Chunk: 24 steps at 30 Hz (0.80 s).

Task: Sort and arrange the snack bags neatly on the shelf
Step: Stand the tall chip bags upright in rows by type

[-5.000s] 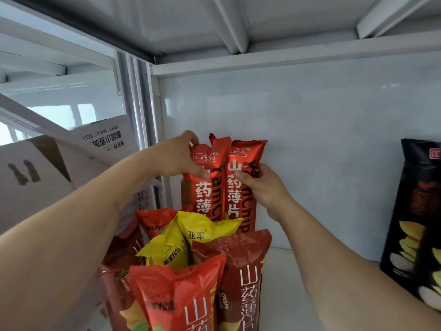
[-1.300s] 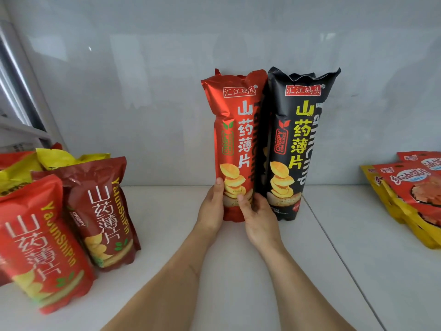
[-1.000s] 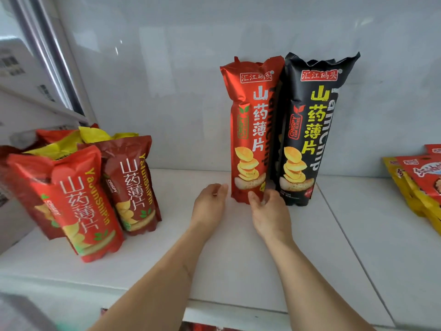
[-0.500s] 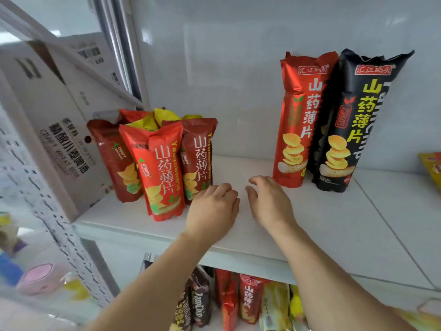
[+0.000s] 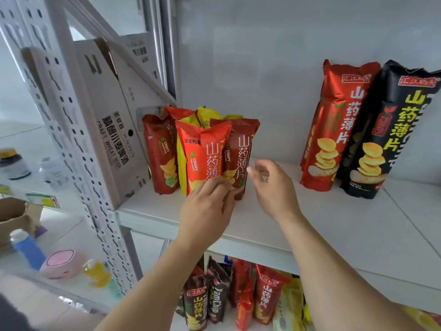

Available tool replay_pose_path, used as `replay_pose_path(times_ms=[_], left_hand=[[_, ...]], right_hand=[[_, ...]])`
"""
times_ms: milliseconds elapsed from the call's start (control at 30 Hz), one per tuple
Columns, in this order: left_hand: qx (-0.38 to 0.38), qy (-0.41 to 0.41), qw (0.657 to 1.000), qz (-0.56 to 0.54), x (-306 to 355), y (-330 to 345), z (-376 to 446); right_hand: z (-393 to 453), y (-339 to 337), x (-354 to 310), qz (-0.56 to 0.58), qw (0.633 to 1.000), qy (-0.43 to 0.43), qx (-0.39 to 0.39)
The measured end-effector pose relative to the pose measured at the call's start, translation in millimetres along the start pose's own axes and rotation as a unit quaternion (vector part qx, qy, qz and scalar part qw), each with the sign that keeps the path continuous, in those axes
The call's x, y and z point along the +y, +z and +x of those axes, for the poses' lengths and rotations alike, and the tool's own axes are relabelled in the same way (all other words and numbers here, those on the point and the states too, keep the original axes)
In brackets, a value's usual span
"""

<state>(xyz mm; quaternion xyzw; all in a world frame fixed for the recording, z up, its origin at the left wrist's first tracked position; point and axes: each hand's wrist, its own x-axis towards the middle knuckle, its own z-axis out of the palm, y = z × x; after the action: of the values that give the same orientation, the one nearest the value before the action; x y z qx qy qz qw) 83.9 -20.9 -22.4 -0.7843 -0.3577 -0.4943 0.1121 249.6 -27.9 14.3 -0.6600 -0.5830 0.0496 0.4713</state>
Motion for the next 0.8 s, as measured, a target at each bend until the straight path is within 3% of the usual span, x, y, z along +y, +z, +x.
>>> replay_pose_path(times_ms=[400, 667, 800], left_hand=[[0.177, -0.114, 0.977, -0.021, -16.7, -7.3, 25.2], [0.226, -0.220, 0.937, -0.153, -37.8, -15.6, 55.1], [0.224, -0.227, 0.930, -0.184, -47.3, -14.7, 54.8]], right_hand=[[27.2, 18.8, -8.5, 0.144, 0.989, 0.018, -0.004], [47.0, 32.5, -13.9, 0.229, 0.973, 0.030, -0.023], [49.2, 39.7, -9.1, 0.265, 0.962, 0.066, -0.022]])
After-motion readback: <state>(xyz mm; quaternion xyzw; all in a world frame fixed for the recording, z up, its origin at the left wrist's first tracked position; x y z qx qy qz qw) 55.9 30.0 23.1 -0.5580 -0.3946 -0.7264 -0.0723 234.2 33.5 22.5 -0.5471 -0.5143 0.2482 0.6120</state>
